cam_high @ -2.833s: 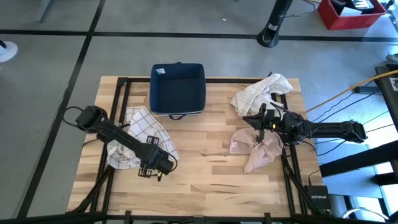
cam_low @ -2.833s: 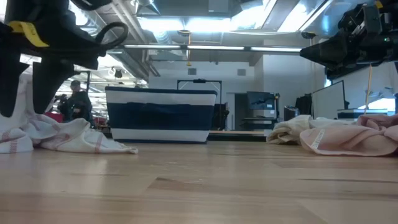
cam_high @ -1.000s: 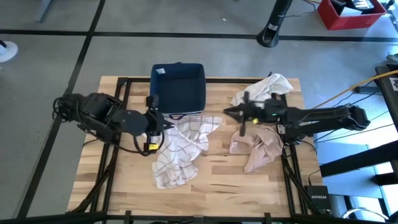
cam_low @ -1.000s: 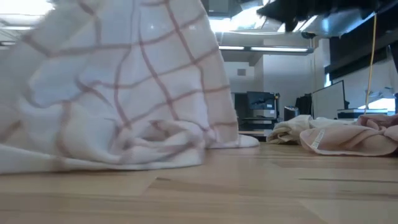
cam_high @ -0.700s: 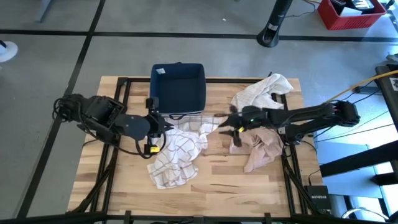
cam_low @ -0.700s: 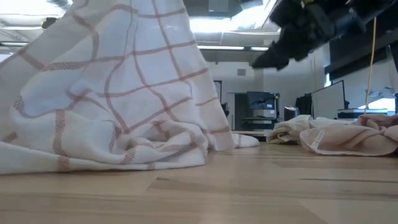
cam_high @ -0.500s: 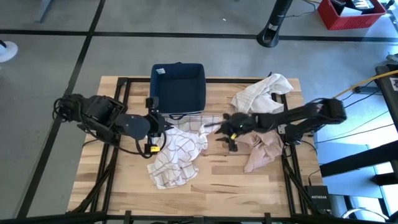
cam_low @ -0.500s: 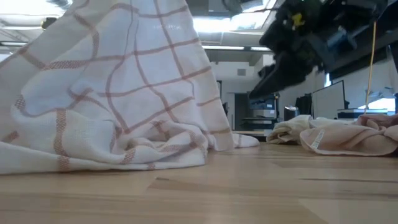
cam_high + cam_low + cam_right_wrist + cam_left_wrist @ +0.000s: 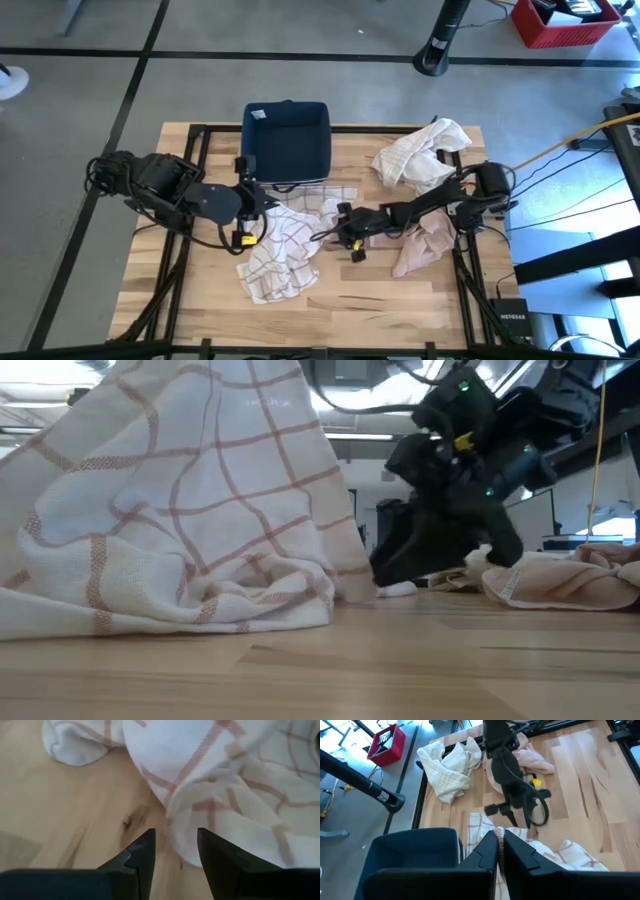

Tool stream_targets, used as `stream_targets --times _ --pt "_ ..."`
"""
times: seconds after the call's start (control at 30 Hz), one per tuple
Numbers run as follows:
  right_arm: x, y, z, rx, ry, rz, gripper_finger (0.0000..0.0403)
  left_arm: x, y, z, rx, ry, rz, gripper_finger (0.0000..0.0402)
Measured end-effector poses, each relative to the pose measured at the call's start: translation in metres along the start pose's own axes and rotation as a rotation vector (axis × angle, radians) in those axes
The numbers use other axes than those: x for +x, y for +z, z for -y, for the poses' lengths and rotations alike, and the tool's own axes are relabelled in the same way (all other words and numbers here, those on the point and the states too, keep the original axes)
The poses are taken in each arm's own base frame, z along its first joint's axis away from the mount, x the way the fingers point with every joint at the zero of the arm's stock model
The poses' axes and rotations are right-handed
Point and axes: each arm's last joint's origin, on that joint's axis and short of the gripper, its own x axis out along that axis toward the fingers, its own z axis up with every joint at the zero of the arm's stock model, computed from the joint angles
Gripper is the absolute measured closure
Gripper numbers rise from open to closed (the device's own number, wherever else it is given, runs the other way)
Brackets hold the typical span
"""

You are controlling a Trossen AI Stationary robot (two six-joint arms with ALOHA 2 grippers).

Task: Fold towel
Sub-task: Fold the left white patterned towel

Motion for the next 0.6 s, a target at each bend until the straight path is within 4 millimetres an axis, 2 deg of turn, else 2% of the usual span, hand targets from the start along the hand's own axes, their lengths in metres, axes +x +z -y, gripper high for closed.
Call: stream_targets --times 0.1,0.17,0.3,0.33,0.4,0.5,0.6 --pt "0.009 0.005 0.002 0.000 -0.008 -0.005 0.0259 0.000 0.000 0.000 0.000 0.000 0.000 0.0392" --pt "0.010 0.009 0.004 0.000 -0.034 -0.012 0.0278 0.000 0.000 0.000 0.000 0.000 0.000 0.0392" --pt "0.002 0.013 0.007 -0.041 -0.073 -0.063 0.0375 0.000 0.000 0.000 0.000 0.000 -0.001 0.0392" --pt "-0.003 0.016 0.007 -0.057 -0.084 -0.073 0.0387 0.000 0.000 0.000 0.000 0.000 -0.001 0.0392" --pt "-0.016 0.025 0.007 -0.074 -0.130 -0.079 0.0386 -0.001 0.000 0.000 0.005 -0.001 0.002 0.0392" --pt "-0.048 0.045 0.006 -0.120 -0.209 -0.066 0.0394 -0.010 0.004 -0.006 0.007 0.013 0.040 0.0392" --pt "-0.097 0.079 0.009 -0.160 -0.304 -0.027 0.0394 -0.029 0.011 -0.017 -0.011 0.056 0.117 0.0392"
